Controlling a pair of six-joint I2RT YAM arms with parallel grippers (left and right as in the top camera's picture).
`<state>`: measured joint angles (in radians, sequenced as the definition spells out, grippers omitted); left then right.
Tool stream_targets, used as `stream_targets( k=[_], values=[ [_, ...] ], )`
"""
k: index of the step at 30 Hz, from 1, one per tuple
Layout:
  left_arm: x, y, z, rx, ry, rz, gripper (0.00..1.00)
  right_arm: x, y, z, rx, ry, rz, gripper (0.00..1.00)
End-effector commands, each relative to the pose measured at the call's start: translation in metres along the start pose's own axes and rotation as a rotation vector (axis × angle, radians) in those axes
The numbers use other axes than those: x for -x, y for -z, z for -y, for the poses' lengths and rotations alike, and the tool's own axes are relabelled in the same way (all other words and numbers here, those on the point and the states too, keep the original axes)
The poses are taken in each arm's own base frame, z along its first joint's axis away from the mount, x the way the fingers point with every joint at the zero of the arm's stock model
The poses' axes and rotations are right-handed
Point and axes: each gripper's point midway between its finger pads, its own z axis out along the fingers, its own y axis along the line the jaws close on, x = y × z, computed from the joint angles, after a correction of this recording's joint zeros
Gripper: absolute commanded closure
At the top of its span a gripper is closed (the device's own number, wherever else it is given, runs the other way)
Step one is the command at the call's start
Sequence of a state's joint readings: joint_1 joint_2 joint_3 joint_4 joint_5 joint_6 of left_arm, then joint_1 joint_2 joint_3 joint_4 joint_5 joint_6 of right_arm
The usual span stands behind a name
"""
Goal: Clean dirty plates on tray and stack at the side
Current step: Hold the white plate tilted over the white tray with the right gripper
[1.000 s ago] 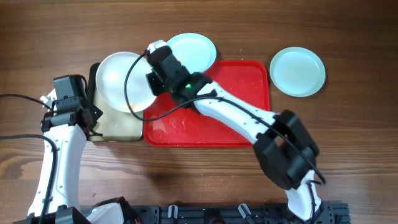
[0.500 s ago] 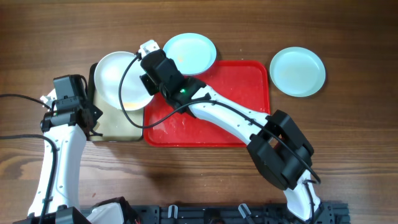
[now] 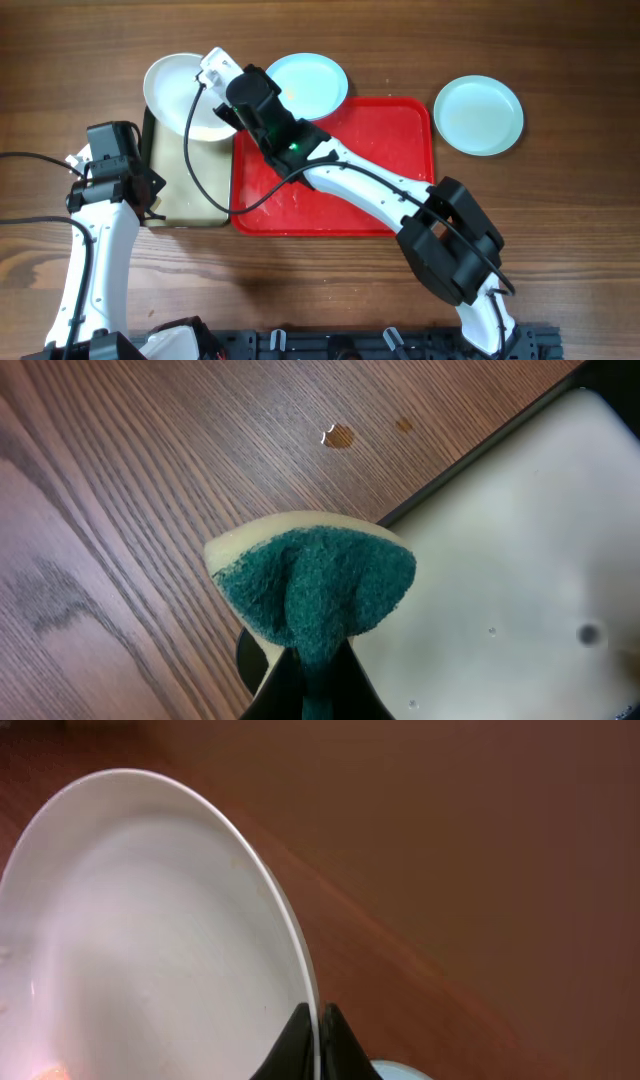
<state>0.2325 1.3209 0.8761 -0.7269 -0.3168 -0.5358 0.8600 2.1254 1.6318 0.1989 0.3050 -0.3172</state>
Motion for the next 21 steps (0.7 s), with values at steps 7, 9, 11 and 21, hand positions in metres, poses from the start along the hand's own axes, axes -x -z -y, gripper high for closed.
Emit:
stream_targets(
  k=[7, 9, 11, 21],
  values=[
    [0.002, 0.001, -0.001, -0.007, 0.007, 0.011, 0.96, 0.062, 0.009, 0.005, -0.115, 0.379, 0.216, 0.96],
    [0.003, 0.001, -0.001, -0.008, 0.008, 0.012, 0.96, 0.067, 0.011, 0.007, -0.136, 0.439, 0.234, 0.96],
    [0.003, 0.001, -0.001, -0.008, 0.008, 0.012, 0.96, 0.071, 0.012, 0.007, -0.146, 0.496, 0.247, 0.96],
    [0.003, 0.001, -0.001, -0.008, 0.008, 0.012, 0.96, 0.098, 0.022, 0.018, -0.223, 0.517, 0.344, 0.96]
  ],
)
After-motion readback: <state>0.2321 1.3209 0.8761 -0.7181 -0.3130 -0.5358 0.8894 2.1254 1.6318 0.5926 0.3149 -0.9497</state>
